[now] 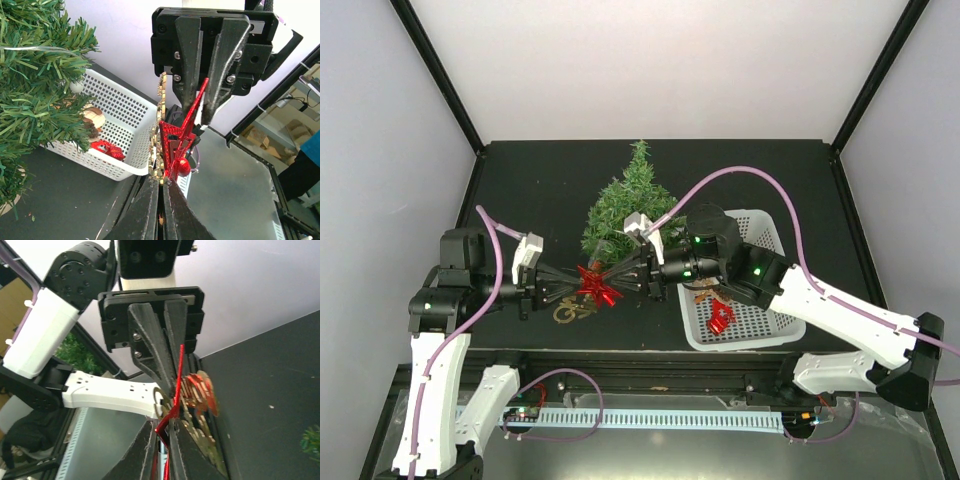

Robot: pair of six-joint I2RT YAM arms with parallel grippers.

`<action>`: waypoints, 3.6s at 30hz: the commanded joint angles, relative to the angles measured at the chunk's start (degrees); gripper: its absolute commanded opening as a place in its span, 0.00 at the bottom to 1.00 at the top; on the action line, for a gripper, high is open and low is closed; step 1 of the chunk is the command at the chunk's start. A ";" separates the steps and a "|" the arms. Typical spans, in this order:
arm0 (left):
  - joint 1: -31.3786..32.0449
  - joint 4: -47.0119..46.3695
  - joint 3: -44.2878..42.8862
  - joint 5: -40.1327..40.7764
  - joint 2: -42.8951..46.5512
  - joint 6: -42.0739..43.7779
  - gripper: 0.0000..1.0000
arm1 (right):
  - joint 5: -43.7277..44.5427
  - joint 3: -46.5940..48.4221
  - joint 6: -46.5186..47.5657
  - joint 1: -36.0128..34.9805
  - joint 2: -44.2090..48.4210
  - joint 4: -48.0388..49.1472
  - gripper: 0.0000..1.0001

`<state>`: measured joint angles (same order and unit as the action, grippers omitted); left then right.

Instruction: Decorate the small christmas tree

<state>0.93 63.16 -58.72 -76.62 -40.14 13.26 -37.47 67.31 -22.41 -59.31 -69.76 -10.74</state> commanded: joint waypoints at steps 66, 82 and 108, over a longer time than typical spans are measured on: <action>-3.73 -6.38 1.82 -2.46 2.72 -3.42 0.01 | 49.09 12.91 22.41 1.93 6.82 18.57 0.01; -3.76 -6.99 1.78 -2.74 2.52 -3.14 0.02 | 40.56 18.01 16.17 9.48 0.72 17.97 0.01; -3.88 -7.26 2.03 -3.62 2.96 -3.19 0.02 | 39.44 15.87 12.77 11.27 -1.80 18.52 0.01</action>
<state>-2.61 56.97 -56.82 -78.30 -37.85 10.20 2.44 84.38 -8.32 -48.77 -71.42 5.93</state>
